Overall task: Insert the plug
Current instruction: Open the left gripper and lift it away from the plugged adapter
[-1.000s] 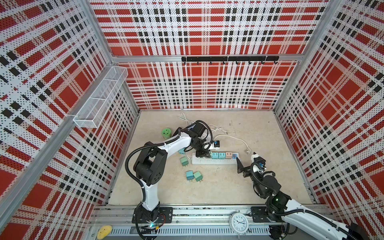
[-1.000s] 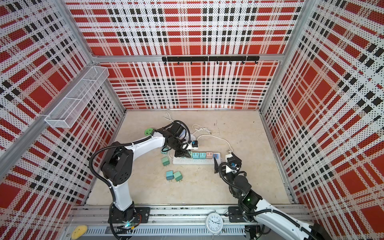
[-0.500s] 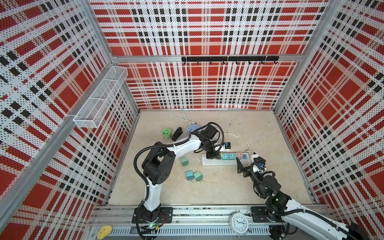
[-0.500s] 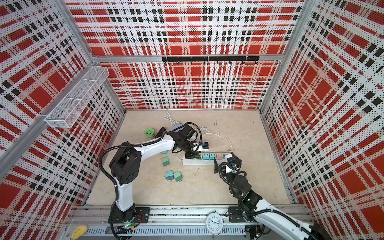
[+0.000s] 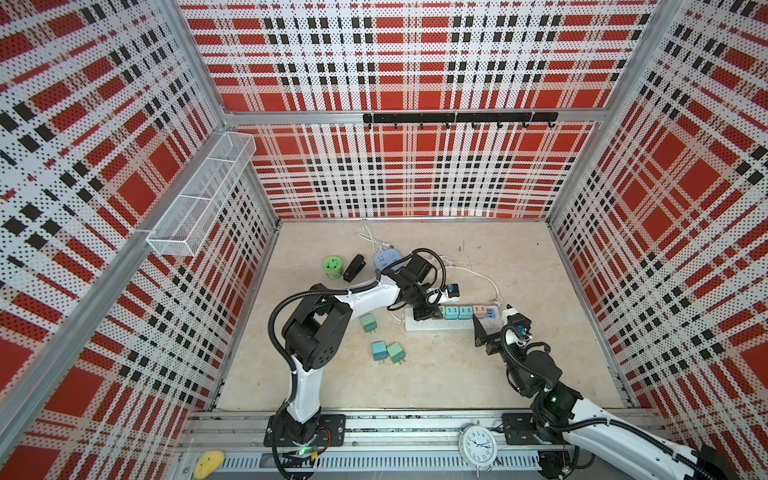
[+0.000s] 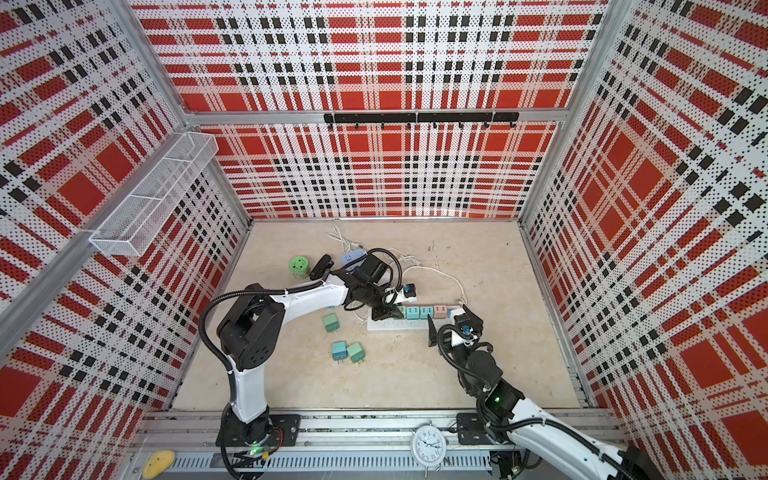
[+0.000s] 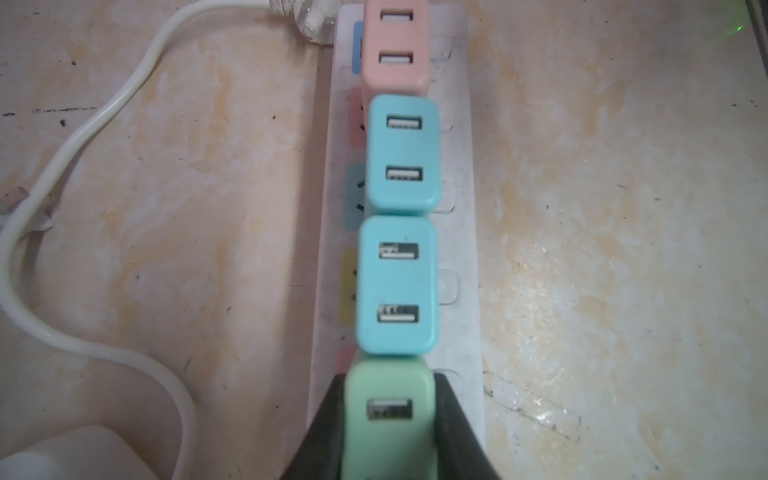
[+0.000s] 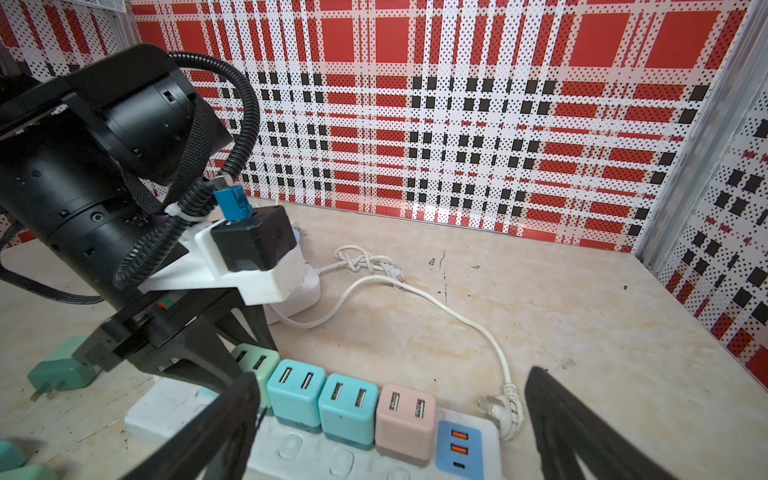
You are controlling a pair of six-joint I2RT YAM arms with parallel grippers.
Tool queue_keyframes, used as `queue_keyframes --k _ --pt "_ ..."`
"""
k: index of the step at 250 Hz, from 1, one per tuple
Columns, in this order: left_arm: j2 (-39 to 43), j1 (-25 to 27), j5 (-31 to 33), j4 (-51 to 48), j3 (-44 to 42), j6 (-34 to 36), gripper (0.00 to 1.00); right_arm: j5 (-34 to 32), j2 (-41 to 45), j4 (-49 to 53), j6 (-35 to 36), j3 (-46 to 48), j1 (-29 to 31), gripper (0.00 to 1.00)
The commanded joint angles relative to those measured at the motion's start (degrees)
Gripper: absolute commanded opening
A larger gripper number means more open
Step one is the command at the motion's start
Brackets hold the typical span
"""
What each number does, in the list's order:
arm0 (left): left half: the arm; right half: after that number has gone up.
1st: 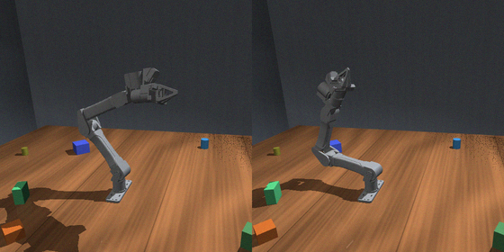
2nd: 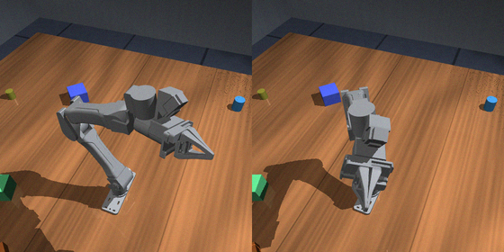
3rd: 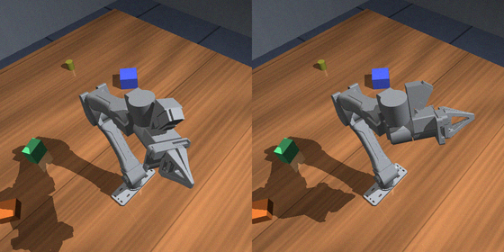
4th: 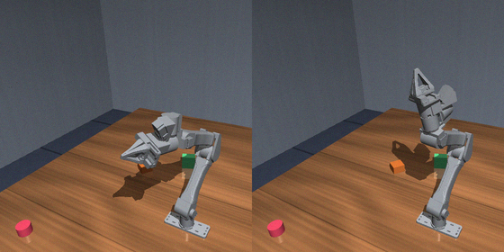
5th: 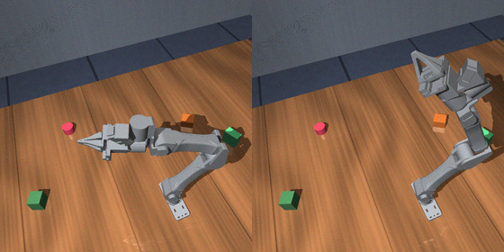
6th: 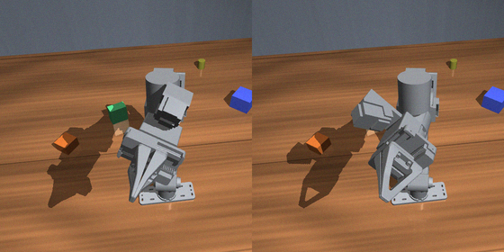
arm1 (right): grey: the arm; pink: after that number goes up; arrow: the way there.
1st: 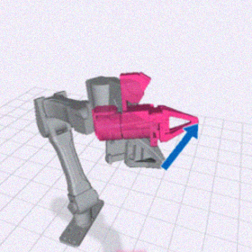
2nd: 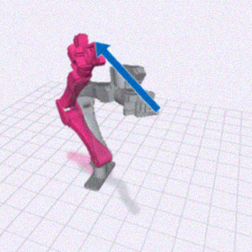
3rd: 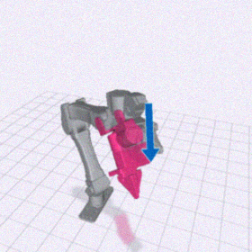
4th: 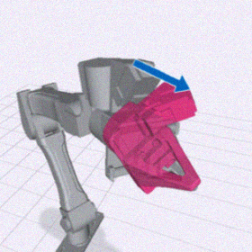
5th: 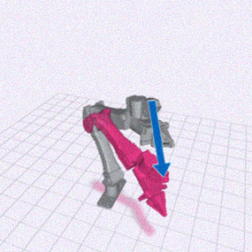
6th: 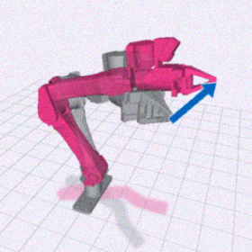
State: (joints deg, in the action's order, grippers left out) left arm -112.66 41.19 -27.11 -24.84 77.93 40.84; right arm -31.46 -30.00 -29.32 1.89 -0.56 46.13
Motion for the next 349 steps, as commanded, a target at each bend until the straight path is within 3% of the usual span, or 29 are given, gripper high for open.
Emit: queue_keyframes --k 1,64,103,125,128,130,131,134,175,198,213,238,263,311,323,349 --pt "-1.83 0.06 0.57 0.73 -1.97 -1.8 0.0 0.12 0.29 -1.87 -0.14 0.56 -0.26 1.0" --pt "-5.15 1.13 3.36 -1.55 -1.35 -2.25 0.0 -0.11 0.51 -1.83 -0.09 0.65 -0.25 1.0" --pt "-4.64 1.04 1.99 -3.01 -0.84 -0.61 0.0 0.41 0.55 -1.78 -0.13 0.64 -0.27 1.0" --pt "-2.06 1.51 3.52 -2.03 -0.79 -0.92 0.38 -0.43 0.53 -2.12 -0.5 0.73 -0.31 1.0" --pt "-1.51 1.67 3.77 -1.71 -0.89 -0.92 0.59 -0.49 0.55 -2.06 -0.56 0.72 -0.26 1.0" --pt "-1.16 1.69 3.81 -1.57 -0.97 -0.89 0.86 -0.45 0.55 -2.06 -0.57 0.73 -0.25 1.0" --pt "-0.98 1.7 3.86 -1.51 -1.04 -0.87 0.93 -0.4 0.55 -2.06 -0.57 0.69 -0.3 1.0" --pt "-0.39 1.78 4.08 -1.21 -1.17 -0.86 1.0 -0.47 0.53 -1.99 -0.59 0.66 -0.28 1.0" --pt "8.58 1.96 4.42 1.78 -2.34 -3.56 0.99 -6.5 1.41 -0.45 -3.91 0.29 -0.32 1.0" --pt "15.39 1.97 5.29 6.14 -3.65 -9.42 0.99 -7.04 2.71 0.82 -4.88 0.29 -0.34 1.0" --pt "20.68 2.35 9.31 11.45 -5.57 -16.74 0.99 -7.11 3.36 1.06 -5.0 0.46 -0.34 1.0" --pt "28.78 4.07 24.98 17.22 -7.64 -34.09 0.99 -6.7 4.3 4.51 -5.76 -0.71 -0.44 1.0" --pt "35.8 3.05 23.47 17.87 -10.86 -45.85 0.99 -3.46 4.38 5.68 -5.18 -1.02 -0.6 1.0" --pt "48.64 -2.92 16.29 30.63 -30.94 -67.58 0.99 -3.93 2.82 6.21 -7.04 -1.99 -0.52 1.0" --pt "51.34 -5.82 15.63 36.44 -37.5 -70.99 0.99 -3.96 2.34 11.71 -10.96 -4.46 -0.57 1.0" --pt "56.45 -11.79 22.07 41.25 -48.21 -78.46 0.99 -0.16 0.21 23.54 -21.17 -10.2 -0.45 0.91"
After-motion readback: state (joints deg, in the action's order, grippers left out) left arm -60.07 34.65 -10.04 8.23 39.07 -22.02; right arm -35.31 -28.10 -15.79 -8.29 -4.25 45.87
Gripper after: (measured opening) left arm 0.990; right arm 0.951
